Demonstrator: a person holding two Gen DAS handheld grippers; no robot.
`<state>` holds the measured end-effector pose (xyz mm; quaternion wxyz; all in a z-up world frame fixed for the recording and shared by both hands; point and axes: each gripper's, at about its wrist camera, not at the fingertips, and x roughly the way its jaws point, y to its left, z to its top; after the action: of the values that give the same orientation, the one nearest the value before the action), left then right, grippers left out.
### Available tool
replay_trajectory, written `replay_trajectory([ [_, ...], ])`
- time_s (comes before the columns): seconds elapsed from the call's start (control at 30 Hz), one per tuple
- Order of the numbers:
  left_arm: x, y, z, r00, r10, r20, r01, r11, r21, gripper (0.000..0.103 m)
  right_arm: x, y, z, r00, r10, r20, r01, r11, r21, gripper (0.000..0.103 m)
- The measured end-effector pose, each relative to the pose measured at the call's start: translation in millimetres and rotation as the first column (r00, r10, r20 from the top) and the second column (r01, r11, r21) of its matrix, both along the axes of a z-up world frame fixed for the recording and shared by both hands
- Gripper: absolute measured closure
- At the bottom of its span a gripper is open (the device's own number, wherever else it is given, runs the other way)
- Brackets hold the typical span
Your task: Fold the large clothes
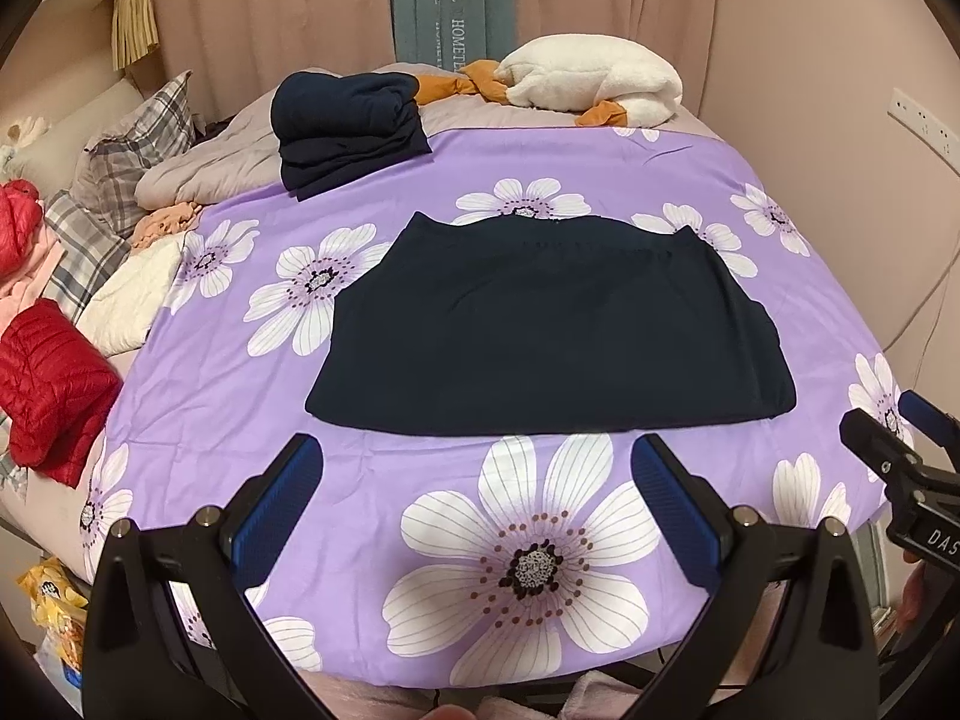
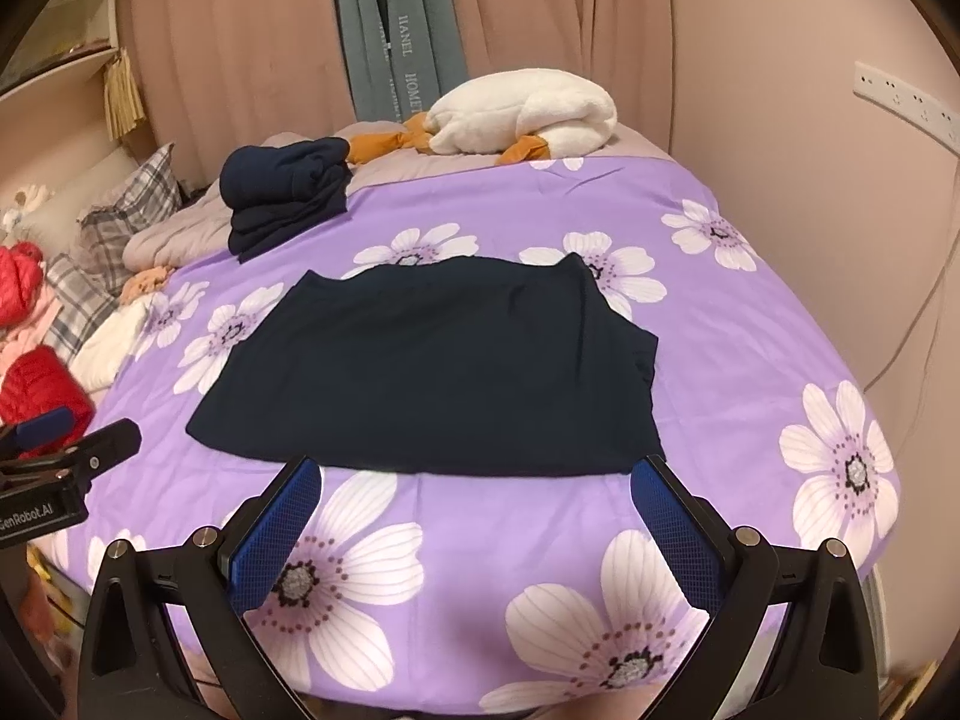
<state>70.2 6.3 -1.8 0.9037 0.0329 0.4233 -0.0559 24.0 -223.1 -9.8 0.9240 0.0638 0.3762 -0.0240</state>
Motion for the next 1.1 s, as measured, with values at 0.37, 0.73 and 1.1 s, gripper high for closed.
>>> replay_trajectory([
  [0.37, -0.2, -2.8, 0.7, 1.000, -0.009, 0.003, 0.009, 1.000, 0.013, 0.000, -0.1, 0.6, 0.3, 1.000, 0.003, 0.001, -0.003, 1.000, -0.004, 0.001],
  [0.73, 1.0, -5.4, -0.5, 1.000, -0.018, -0.001, 0.018, 1.000, 0.013, 0.000, 0.0, 0.0, 1.2, 1.000, 0.003, -0.002, -0.003, 1.000, -0.003, 0.001],
  [1.1, 1.3, -6.0, -2.2, 1.000, -0.017, -0.007, 0.018, 1.000, 0.007, 0.000, 3.6, 2.3, -2.7, 1.000, 0.002, -0.011, -0.002, 1.000, 0.002, 0.001],
])
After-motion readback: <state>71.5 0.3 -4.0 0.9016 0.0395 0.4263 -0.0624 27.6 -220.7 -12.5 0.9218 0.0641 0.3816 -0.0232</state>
